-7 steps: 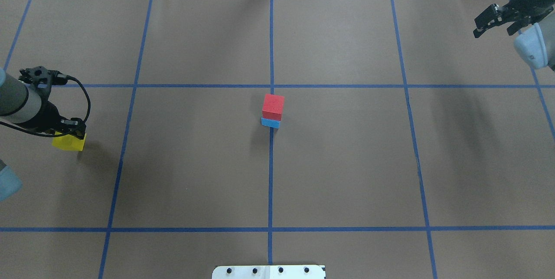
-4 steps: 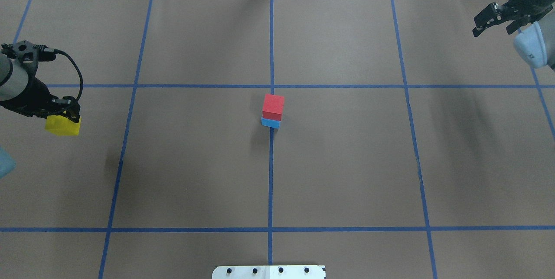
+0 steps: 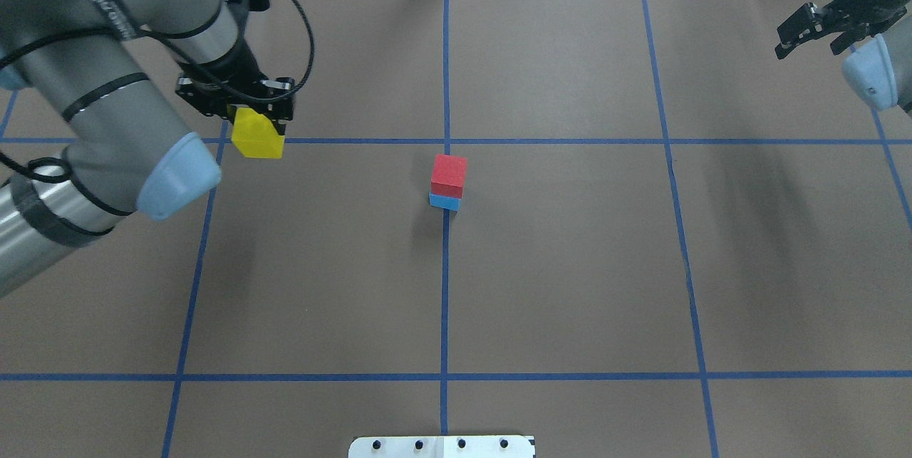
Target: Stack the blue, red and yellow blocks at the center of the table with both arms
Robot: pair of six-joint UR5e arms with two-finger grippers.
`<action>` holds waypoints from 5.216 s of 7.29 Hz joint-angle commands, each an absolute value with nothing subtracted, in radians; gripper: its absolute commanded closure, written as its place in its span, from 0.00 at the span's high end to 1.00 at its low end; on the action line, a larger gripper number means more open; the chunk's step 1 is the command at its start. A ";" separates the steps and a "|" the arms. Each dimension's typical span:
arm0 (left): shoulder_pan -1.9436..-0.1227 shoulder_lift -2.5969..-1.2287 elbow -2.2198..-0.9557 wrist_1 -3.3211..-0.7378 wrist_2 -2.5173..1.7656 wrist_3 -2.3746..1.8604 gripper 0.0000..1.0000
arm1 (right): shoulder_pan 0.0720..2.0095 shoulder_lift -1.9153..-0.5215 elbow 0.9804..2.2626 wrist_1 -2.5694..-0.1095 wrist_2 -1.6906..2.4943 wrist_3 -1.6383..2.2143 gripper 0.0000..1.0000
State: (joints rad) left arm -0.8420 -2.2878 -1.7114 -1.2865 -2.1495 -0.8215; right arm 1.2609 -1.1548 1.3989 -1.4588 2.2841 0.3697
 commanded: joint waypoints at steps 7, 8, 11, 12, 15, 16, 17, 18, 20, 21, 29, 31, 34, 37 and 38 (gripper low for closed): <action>-0.689 -2.671 -1.298 -1.347 -2.145 -0.850 0.00 | 1.261 -1.167 1.399 -1.457 2.284 0.373 0.99; -0.683 -2.672 -1.290 -1.359 -2.145 -0.895 0.00 | 1.261 -1.169 1.399 -1.457 2.284 0.373 0.99; -0.681 -2.674 -1.235 -1.434 -2.145 -0.900 0.00 | 1.261 -1.169 1.396 -1.457 2.284 0.371 0.99; -0.680 -2.674 -1.233 -1.437 -2.145 -0.900 0.00 | 1.261 -1.169 1.394 -1.457 2.284 0.370 0.99; -0.675 -2.674 -1.235 -1.439 -2.145 -0.899 0.00 | 1.261 -1.167 1.388 -1.459 2.284 0.368 0.99; -0.672 -2.672 -1.233 -1.439 -2.145 -0.899 0.00 | 1.261 -1.167 1.388 -1.459 2.284 0.368 0.99; -0.666 -2.671 -1.233 -1.439 -2.145 -0.899 0.00 | 1.261 -1.167 1.384 -1.457 2.284 0.368 0.99; -0.666 -2.671 -1.233 -1.439 -2.145 -0.899 0.00 | 1.261 -1.167 1.384 -1.457 2.286 0.368 0.99; -0.666 -2.671 -1.233 -1.439 -2.145 -0.900 0.39 | 1.261 -1.167 1.382 -1.457 2.284 0.368 0.99; -0.666 -2.671 -1.233 -1.440 -2.145 -0.900 0.69 | 1.261 -1.167 1.382 -1.459 2.284 0.368 0.99; -0.710 -2.658 -1.319 -1.412 -2.132 -0.966 0.99 | 1.262 -1.154 1.373 -1.456 2.281 0.325 0.99; -0.767 -2.439 -1.665 -1.304 -2.131 -0.921 1.00 | 1.261 -1.169 1.382 -1.450 2.220 0.327 0.99; -0.971 -1.972 -1.961 -1.348 -2.140 -0.585 1.00 | 1.252 -1.252 1.385 -1.303 2.125 0.330 0.99; -1.297 -1.746 -1.881 -1.356 -2.163 -0.056 1.00 | 1.334 -1.295 1.356 -1.273 2.259 0.324 0.99; -1.398 -1.694 -1.859 -1.358 -2.242 -0.004 1.00 | 1.394 -1.328 1.358 -1.279 2.346 0.312 0.99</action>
State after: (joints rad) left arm -1.2656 -1.7678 -1.8829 -1.3565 -2.1740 -0.1038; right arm 1.3267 -1.2936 1.3574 -1.2736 2.2398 0.3233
